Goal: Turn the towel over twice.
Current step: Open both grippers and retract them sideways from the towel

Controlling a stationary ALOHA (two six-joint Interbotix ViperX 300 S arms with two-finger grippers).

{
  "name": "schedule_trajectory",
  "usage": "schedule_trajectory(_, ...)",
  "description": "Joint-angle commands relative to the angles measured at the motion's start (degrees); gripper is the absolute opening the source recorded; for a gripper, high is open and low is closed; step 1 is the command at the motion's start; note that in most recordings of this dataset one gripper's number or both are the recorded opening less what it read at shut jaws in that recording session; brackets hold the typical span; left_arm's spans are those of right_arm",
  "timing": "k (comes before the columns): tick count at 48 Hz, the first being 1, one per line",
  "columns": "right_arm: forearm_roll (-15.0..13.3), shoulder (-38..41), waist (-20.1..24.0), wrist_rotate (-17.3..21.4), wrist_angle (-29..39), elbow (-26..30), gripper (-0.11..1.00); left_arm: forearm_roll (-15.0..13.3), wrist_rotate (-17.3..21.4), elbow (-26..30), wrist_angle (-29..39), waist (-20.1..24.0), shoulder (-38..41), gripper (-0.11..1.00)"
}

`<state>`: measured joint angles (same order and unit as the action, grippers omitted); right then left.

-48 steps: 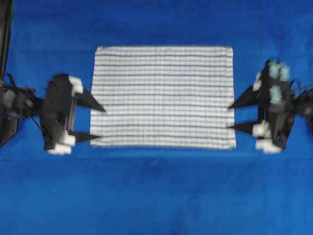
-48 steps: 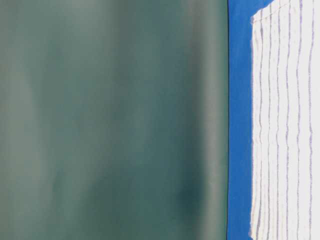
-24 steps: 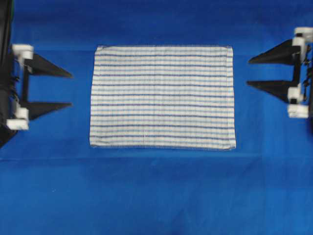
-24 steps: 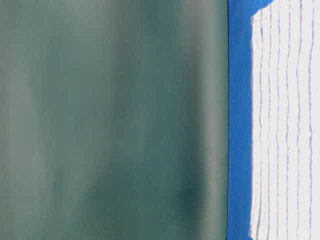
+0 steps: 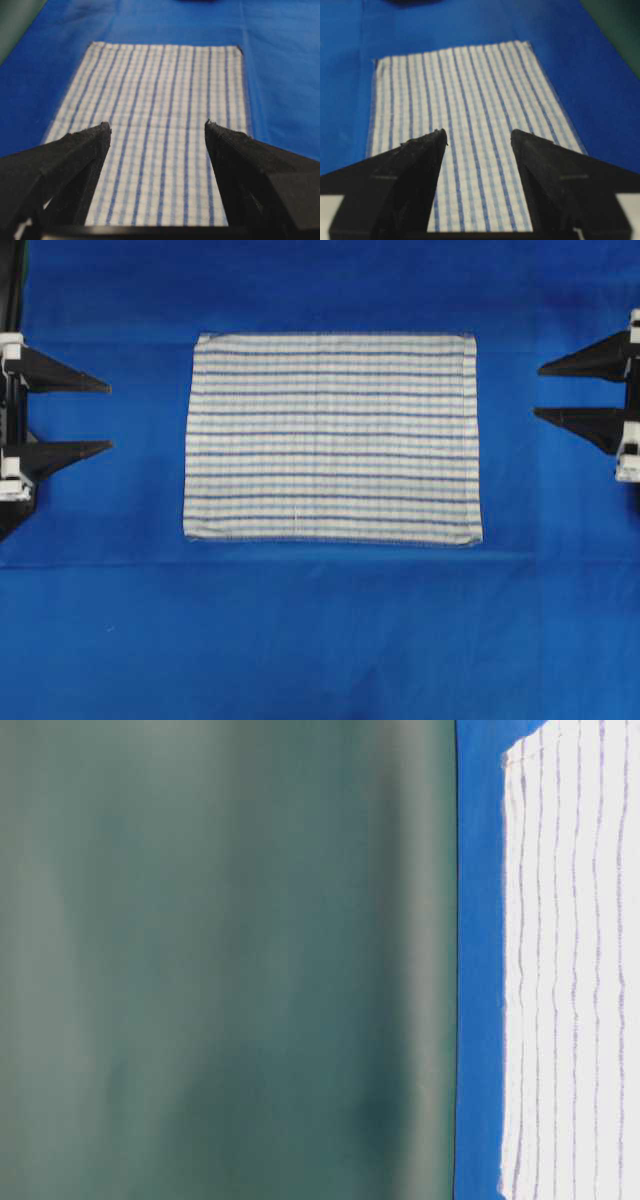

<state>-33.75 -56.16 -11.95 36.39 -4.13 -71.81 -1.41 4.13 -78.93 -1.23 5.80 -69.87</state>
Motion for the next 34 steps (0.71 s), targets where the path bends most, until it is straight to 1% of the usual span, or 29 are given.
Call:
schedule_trajectory(1, 0.4, 0.5, -0.4, 0.1, -1.2, 0.8, 0.63, 0.0, -0.1, 0.7, -0.4, 0.3, 0.6, 0.72)
schedule_trajectory(23, 0.9, 1.1, -0.4, 0.4, -0.9, 1.1, 0.63, 0.0, -0.6, 1.1, -0.7, 0.3, 1.0, 0.72)
schedule_trajectory(29, 2.1, 3.3, -2.4, 0.8, -0.6, 3.1, 0.63, 0.1, -0.6, 2.5, -2.4, 1.9, 3.4, 0.72)
schedule_trajectory(34, 2.3, 7.5, -6.1, 0.9, 1.1, 5.2, 0.63, 0.0, 0.0, 4.1, -4.6, 5.3, 8.8, 0.72)
